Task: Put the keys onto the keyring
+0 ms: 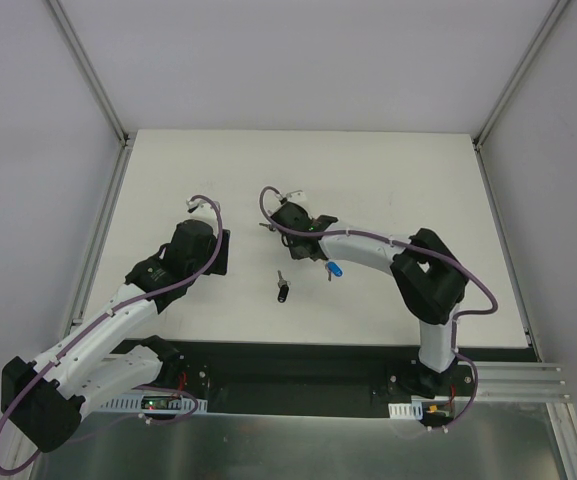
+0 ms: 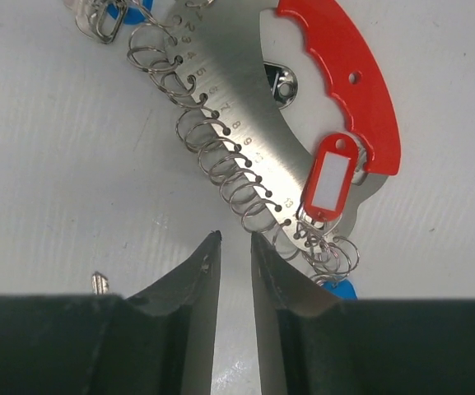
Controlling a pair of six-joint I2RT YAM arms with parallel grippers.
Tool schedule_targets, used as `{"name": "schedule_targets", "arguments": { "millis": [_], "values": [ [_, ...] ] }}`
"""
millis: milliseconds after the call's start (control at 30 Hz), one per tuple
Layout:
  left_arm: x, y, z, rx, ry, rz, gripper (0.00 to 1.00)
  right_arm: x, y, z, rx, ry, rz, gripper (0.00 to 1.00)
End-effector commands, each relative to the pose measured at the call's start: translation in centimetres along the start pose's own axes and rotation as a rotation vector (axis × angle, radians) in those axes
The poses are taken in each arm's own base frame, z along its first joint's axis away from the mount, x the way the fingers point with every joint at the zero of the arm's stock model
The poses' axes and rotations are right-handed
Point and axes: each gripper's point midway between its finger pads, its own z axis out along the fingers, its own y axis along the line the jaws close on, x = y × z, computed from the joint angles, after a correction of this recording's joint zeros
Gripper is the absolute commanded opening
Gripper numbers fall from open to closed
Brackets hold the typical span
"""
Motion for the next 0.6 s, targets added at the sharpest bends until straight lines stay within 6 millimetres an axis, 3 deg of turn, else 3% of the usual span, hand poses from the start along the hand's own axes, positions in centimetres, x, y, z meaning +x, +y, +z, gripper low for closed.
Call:
{"name": "schedule_targets", "arguments": {
  "millis": [0, 400, 567],
  "values": [
    [-1.3, 0.1, -0.4, 0.007, -0.041, -0.001, 0.63, -0.4, 0.5, 0.9, -0.010, 0.005, 0.033, 0.24],
    [-1.3, -0.1, -0.4, 0.014, -0.039, 0.001, 0.63, 1.2, -0.5, 2.8, 0.008, 0.054, 0.063, 0.22],
    [-1.2, -0.1, -0.3, 0.016, -0.033, 0.004, 0.63, 1.1, -0.2, 3.1, -0.036, 0.049, 0.079, 0.21]
  ]
}}
